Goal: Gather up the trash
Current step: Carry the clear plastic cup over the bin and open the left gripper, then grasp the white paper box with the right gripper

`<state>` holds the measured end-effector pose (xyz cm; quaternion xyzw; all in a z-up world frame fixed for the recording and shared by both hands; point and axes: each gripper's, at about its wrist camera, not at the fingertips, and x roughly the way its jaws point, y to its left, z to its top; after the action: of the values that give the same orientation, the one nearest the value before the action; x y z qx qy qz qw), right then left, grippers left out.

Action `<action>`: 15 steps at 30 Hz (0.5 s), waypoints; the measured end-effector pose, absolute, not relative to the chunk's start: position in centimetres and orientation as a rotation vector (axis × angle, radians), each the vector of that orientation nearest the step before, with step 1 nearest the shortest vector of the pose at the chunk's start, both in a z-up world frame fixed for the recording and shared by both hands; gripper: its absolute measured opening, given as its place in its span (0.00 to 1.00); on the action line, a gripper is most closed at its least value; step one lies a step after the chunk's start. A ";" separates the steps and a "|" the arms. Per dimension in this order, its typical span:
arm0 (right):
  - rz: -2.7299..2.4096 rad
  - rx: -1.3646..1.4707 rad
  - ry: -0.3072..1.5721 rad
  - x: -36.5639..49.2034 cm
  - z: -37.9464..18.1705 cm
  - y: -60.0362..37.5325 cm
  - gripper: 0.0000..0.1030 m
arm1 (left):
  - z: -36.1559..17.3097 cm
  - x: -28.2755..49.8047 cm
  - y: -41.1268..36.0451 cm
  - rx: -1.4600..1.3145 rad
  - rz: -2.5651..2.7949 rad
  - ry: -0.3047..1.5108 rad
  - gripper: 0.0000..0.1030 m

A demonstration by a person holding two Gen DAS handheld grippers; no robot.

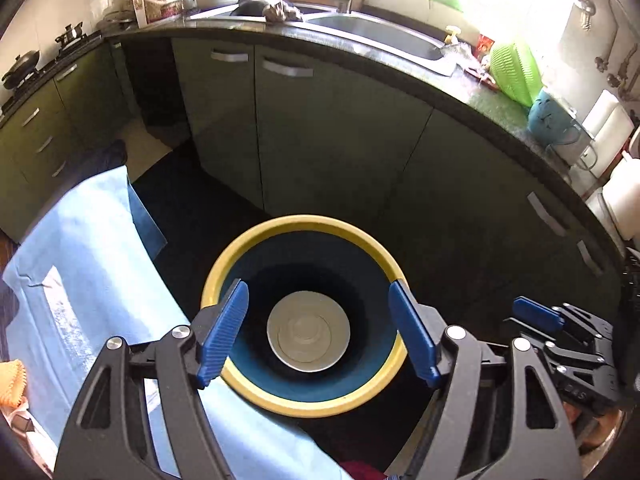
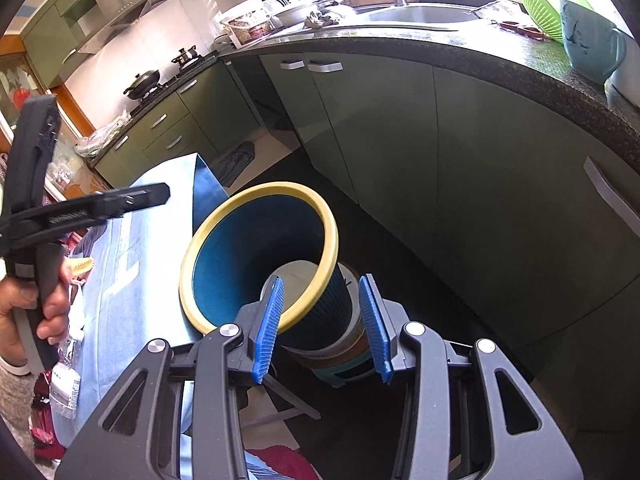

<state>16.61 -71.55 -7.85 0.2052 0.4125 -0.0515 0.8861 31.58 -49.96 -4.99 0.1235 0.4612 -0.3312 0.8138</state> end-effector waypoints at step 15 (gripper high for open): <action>0.342 0.170 0.939 22.3 -4.9 -53.4 0.40 | 8.2 23.6 -23.9 0.128 -0.554 0.772 0.75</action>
<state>22.28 -53.36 -4.94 0.0813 0.4498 0.1639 0.8742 23.57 -23.91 8.22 0.0615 0.3715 -0.2666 0.8872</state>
